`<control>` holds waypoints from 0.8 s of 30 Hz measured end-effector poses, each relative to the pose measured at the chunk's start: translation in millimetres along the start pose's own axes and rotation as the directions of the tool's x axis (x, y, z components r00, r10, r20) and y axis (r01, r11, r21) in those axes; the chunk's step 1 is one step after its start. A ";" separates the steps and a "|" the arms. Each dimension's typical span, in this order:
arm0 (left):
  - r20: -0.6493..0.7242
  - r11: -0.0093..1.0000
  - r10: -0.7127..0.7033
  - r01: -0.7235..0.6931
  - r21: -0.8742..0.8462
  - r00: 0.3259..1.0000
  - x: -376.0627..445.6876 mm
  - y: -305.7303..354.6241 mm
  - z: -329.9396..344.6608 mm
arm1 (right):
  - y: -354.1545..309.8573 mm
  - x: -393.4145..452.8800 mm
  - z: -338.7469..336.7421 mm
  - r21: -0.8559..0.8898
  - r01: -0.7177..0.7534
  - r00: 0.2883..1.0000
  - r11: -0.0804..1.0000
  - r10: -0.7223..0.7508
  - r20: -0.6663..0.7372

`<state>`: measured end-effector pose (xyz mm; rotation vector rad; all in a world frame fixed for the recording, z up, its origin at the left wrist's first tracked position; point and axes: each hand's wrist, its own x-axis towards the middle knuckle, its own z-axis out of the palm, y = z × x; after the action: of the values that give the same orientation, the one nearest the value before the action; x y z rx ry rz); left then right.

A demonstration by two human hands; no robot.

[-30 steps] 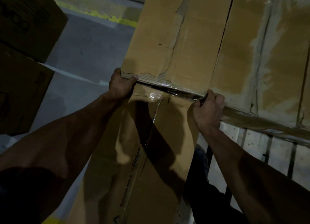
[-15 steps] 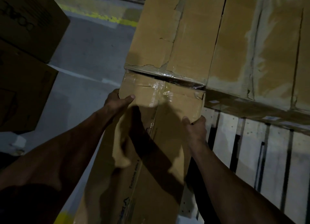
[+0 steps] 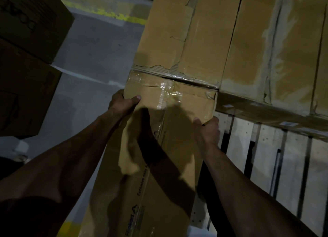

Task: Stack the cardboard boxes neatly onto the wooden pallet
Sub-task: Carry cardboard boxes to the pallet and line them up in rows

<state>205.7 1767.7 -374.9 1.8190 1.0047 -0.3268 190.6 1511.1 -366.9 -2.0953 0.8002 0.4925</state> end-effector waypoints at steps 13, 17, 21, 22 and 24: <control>0.081 0.998 0.055 -0.058 0.038 0.995 7.1 2.2 4.9 | -2.1 14.4 6.2 -0.011 -0.034 0.998 0.999 0.035 0.045; 0.096 0.996 0.073 -0.078 0.051 0.993 20.1 27.5 4.5 | -11.6 16.6 0.9 -0.019 0.077 0.996 0.997 -0.078 -0.040; 0.018 0.994 0.093 -0.092 -0.060 0.995 37.0 57.5 16.3 | -39.4 37.9 -12.0 -0.172 0.176 0.967 0.969 -0.203 -0.153; 0.001 0.993 0.091 -0.091 -0.081 0.996 41.0 61.6 18.8 | -45.5 45.1 -14.4 -0.203 0.198 0.959 0.959 -0.233 -0.163; -0.025 0.988 0.084 -0.087 -0.127 0.996 48.9 65.6 25.7 | -54.2 60.4 -17.5 -0.271 0.239 0.945 0.932 -0.288 -0.157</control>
<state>291.0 1758.8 -375.4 1.7460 0.9370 -0.1878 272.7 1499.7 -361.8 -2.4707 0.5708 0.2525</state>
